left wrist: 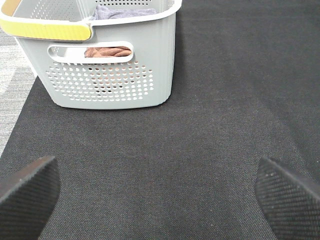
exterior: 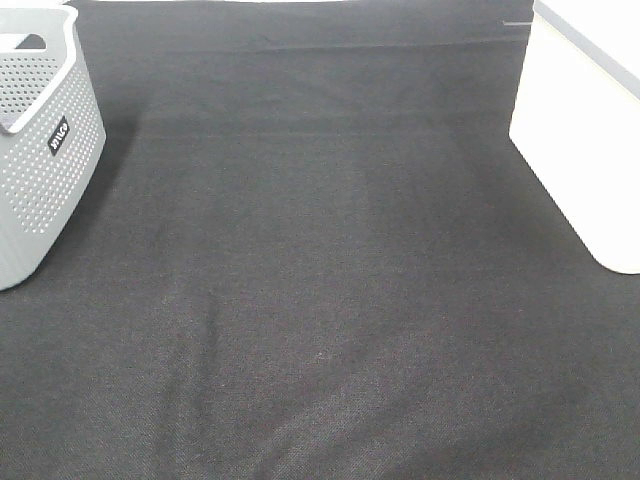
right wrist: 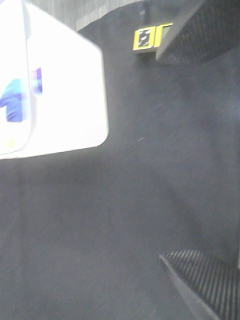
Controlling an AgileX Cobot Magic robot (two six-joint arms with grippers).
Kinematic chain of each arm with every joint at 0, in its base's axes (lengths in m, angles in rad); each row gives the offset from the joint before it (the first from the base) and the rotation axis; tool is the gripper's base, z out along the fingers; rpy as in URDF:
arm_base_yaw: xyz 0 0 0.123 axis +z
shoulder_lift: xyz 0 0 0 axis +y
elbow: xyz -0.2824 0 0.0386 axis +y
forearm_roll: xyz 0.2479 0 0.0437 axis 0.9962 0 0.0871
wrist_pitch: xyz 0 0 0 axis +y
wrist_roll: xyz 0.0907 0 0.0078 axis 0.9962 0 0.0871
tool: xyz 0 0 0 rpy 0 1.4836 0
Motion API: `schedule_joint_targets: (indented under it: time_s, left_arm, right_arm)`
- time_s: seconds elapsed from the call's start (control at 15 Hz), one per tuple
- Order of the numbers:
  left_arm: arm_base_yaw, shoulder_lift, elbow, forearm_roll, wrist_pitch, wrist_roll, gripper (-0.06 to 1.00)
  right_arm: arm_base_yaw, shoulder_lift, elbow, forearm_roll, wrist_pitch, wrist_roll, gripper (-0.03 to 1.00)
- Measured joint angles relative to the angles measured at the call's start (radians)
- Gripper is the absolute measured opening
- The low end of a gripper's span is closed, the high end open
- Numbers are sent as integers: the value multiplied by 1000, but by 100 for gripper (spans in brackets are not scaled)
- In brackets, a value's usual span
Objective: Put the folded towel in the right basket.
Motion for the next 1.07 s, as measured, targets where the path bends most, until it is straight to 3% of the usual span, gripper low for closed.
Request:
schedule_joint_targets:
  time_s: [0.4, 0.53, 1.07]
  left_arm:
    - [0, 0, 0, 0, 0, 0, 99]
    - [0, 0, 0, 0, 0, 0, 99]
    - [0, 0, 0, 0, 0, 0, 99]
  right_arm:
    - [0, -128, 265, -1, -44, -1, 96]
    - [0, -128, 300, 3, -96, 0, 96]
    - [0, -128, 306, 106, -111, -9, 96]
